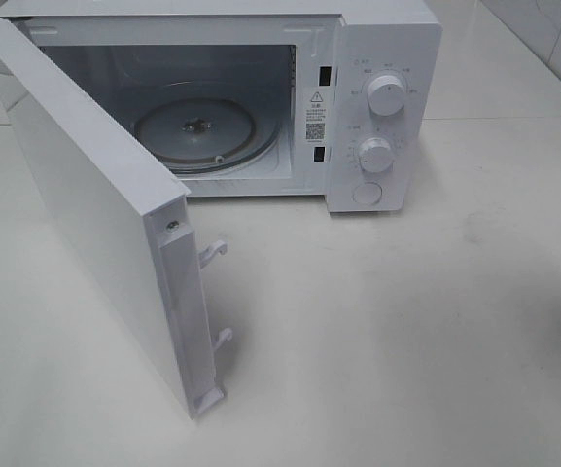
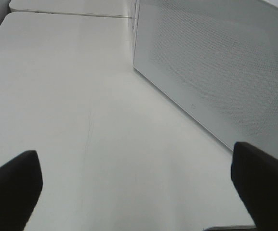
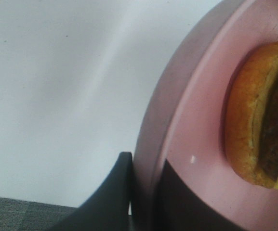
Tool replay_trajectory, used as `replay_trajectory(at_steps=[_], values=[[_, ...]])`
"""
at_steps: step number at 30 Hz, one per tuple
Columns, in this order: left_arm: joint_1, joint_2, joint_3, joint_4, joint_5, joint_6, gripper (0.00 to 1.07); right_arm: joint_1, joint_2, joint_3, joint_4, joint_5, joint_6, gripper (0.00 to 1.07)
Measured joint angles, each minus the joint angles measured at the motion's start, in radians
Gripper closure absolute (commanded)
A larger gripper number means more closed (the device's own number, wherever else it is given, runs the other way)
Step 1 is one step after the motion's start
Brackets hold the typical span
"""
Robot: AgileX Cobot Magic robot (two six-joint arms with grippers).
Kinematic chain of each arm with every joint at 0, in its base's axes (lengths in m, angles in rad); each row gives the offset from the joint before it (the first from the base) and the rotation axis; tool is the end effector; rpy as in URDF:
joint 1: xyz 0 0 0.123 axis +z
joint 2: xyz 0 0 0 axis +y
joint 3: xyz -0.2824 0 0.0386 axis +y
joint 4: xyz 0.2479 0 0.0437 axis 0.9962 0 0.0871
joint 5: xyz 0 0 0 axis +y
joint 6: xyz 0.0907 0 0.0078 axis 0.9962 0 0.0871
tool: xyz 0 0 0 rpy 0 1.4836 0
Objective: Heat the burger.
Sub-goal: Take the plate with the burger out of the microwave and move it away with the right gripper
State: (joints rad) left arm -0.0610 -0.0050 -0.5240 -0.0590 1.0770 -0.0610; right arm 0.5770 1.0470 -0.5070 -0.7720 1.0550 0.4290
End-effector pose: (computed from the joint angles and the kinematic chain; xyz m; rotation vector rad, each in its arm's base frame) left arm -0.0095 -0.0042 0.2825 0.0043 2.0333 -0.1472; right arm 0.1498 0.0315 0.2262 -0.6851 2.5642 -0.7825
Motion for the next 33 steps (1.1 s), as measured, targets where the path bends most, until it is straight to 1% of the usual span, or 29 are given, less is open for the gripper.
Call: replay_trajectory(at_steps=[2, 5, 7, 8, 9, 20, 33], values=[[0.000, 0.000, 0.000, 0.000, 0.000, 0.000, 0.07, 0.000, 0.097, -0.042, -0.045, 0.041, 0.112, 1.06], [0.000, 0.000, 0.000, 0.000, 0.000, 0.000, 0.07, 0.000, 0.122, -0.053, -0.056, 0.052, 0.140, 1.06], [0.000, 0.000, 0.000, 0.000, 0.000, 0.000, 0.07, 0.000, 0.206, -0.093, -0.070, 0.076, 0.224, 1.05], [0.000, 0.000, 0.000, 0.000, 0.000, 0.000, 0.07, 0.000, 0.206, -0.093, -0.070, 0.076, 0.224, 1.05], [0.000, 0.000, 0.000, 0.000, 0.000, 0.000, 0.07, 0.000, 0.247, -0.109, -0.076, 0.077, 0.257, 1.05], [0.000, 0.000, 0.000, 0.000, 0.000, 0.000, 0.07, 0.000, 0.416, -0.123, -0.091, 0.060, 0.442, 1.03], [0.000, 0.000, 0.000, 0.000, 0.000, 0.000, 0.07, 0.000, 0.534, -0.127, -0.098, -0.039, 0.543, 1.03]])
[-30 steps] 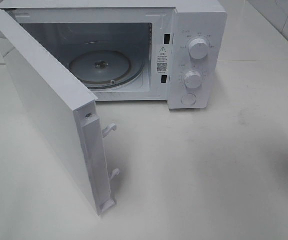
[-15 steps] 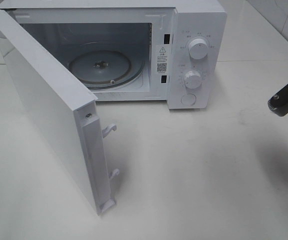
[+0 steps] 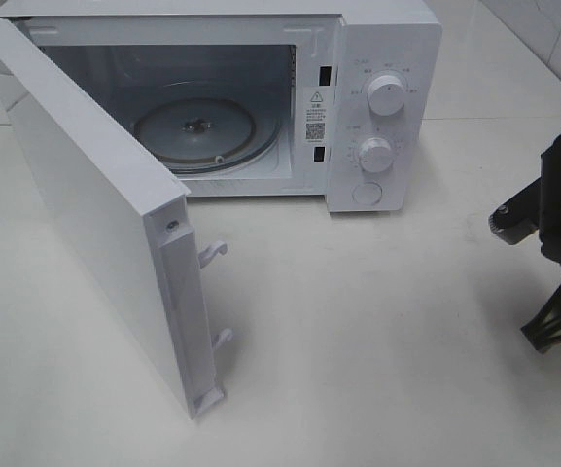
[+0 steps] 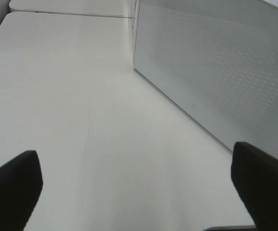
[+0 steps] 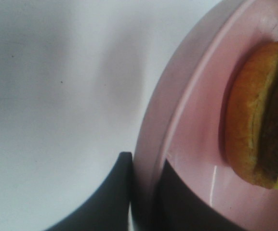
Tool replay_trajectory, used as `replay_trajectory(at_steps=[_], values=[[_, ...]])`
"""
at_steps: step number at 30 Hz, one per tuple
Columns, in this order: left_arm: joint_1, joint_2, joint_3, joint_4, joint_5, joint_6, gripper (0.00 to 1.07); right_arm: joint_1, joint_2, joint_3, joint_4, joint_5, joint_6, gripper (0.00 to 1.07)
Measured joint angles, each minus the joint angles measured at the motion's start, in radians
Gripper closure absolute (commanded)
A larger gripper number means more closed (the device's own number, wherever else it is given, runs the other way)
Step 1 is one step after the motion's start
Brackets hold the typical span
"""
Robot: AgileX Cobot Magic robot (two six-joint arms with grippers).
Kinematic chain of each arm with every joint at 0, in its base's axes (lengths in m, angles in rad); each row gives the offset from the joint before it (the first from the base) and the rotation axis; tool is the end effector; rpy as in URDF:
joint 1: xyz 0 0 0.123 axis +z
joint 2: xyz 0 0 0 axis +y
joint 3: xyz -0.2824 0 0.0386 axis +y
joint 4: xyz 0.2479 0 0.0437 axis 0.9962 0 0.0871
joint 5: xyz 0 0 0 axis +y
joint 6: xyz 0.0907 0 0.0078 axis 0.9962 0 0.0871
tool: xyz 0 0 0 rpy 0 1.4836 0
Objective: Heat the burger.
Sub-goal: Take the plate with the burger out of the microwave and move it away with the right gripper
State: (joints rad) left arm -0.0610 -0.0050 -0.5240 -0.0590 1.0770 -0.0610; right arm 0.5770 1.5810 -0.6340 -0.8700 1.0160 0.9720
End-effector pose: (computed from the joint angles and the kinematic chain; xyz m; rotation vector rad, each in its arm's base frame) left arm -0.0095 -0.0042 0.2825 0.0043 2.0333 -0.1472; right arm 0.2126 0.0677 0.1605 -0.2698 2.7167 -0.9476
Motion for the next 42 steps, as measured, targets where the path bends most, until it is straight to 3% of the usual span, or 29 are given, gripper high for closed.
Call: replay_trajectory(at_steps=[33, 40, 42], values=[[0.000, 0.000, 0.000, 0.000, 0.000, 0.000, 0.07, 0.000, 0.319, -0.003, -0.067, -0.208, 0.283, 1.00], [0.000, 0.000, 0.000, 0.000, 0.000, 0.000, 0.07, 0.000, 0.333, -0.003, -0.085, -0.194, 0.319, 0.84], [0.000, 0.000, 0.000, 0.000, 0.000, 0.000, 0.07, 0.000, 0.335, -0.003, -0.093, -0.177, 0.316, 0.68]])
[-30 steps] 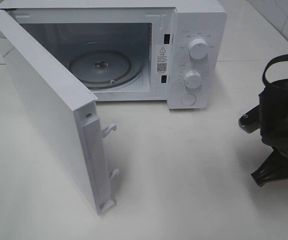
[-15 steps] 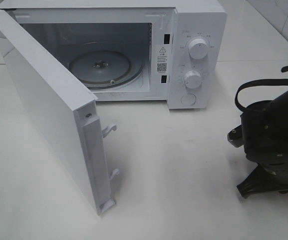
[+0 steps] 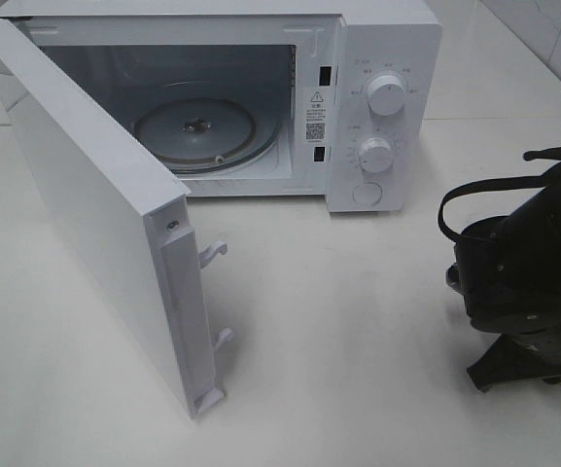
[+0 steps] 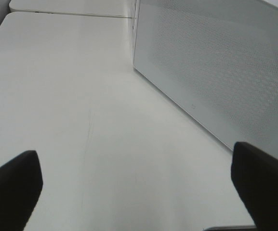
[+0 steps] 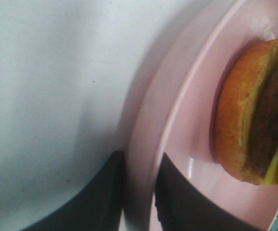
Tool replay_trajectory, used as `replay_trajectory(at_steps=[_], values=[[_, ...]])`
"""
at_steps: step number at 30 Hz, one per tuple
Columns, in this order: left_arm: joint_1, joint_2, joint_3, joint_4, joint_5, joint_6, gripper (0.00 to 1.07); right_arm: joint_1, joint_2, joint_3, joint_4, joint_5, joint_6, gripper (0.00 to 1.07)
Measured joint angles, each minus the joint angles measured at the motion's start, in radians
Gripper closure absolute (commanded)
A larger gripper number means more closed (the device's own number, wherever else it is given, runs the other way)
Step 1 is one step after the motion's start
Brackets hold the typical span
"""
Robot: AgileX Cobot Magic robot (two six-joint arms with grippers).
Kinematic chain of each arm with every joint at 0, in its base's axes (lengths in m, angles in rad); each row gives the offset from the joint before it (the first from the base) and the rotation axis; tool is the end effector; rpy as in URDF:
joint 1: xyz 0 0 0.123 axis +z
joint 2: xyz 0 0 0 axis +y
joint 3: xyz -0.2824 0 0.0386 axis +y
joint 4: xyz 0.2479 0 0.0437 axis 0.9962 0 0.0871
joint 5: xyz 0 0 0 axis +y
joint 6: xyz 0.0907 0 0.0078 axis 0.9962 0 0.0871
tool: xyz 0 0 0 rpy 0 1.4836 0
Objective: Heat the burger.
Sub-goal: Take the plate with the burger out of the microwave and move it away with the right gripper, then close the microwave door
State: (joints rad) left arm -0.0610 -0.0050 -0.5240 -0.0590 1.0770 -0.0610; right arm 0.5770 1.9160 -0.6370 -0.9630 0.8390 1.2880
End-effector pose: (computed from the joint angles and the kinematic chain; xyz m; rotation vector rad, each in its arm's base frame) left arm -0.0095 -0.0042 0.2825 0.0043 2.0333 -0.1472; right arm 0.2244 0.0797 0.0801 -0.1655 2.7947 -0.9505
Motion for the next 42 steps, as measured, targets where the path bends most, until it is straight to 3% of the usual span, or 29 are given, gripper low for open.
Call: replay_trajectory(at_steps=[4, 11, 31, 42], values=[[0.000, 0.000, 0.000, 0.000, 0.000, 0.000, 0.07, -0.002, -0.019, 0.000, 0.001, 0.003, -0.010, 0.61], [0.000, 0.000, 0.000, 0.000, 0.000, 0.000, 0.07, -0.002, -0.127, 0.001, 0.025, -0.016, -0.086, 0.61], [0.000, 0.000, 0.000, 0.000, 0.000, 0.000, 0.07, -0.002, -0.679, 0.003, 0.391, -0.055, -0.622, 0.61], [0.000, 0.000, 0.000, 0.000, 0.000, 0.000, 0.07, -0.002, -0.887, 0.003, 0.577, -0.058, -0.842, 0.57]])
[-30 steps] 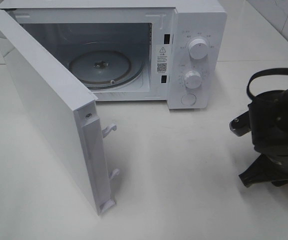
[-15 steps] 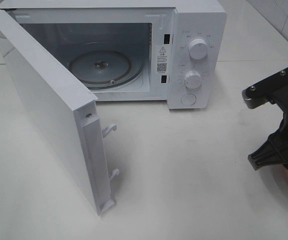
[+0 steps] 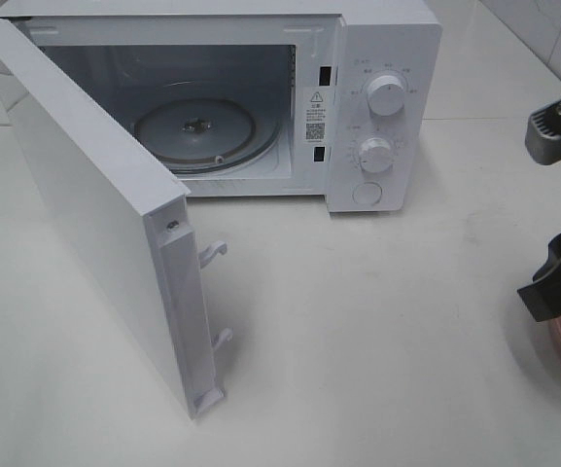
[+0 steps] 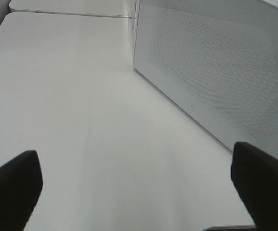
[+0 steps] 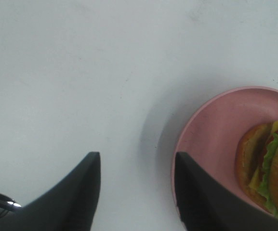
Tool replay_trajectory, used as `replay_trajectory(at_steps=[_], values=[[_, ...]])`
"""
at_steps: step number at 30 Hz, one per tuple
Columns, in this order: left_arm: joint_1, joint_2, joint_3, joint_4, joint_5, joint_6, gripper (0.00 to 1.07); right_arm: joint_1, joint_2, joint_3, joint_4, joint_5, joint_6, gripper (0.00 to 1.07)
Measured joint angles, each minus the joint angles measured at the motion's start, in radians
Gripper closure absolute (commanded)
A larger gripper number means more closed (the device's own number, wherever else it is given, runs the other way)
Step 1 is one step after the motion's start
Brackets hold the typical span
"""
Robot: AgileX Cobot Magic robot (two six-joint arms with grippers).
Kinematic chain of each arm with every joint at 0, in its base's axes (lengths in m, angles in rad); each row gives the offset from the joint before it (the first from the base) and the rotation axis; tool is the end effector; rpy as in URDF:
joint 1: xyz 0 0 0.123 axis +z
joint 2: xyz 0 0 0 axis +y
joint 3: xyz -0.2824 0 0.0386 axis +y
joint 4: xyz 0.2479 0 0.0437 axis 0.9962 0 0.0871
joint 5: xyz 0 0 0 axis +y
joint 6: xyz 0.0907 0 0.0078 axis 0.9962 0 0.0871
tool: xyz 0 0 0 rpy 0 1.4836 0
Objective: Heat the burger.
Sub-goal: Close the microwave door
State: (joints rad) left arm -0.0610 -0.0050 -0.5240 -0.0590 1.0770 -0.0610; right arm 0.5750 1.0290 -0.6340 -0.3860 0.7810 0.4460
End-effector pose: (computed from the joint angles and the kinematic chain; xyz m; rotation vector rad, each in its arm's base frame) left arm -0.0095 -0.0042 0.2825 0.0043 2.0333 -0.1472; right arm 0.1613 0.0758 0.2536 -0.4315 2.5273 -0.0758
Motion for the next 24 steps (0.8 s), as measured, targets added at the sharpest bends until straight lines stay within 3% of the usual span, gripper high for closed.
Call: replay_trajectory(at_steps=[10, 19, 24], values=[[0.000, 0.000, 0.000, 0.000, 0.000, 0.000, 0.07, 0.000, -0.116, 0.000, 0.083, 0.004, -0.077, 0.50], [0.000, 0.000, 0.000, 0.000, 0.000, 0.000, 0.07, 0.000, -0.222, 0.000, 0.169, 0.068, -0.170, 0.31], [0.000, 0.000, 0.000, 0.000, 0.000, 0.000, 0.07, 0.000, -0.275, 0.000, 0.192, 0.142, -0.179, 0.31]])
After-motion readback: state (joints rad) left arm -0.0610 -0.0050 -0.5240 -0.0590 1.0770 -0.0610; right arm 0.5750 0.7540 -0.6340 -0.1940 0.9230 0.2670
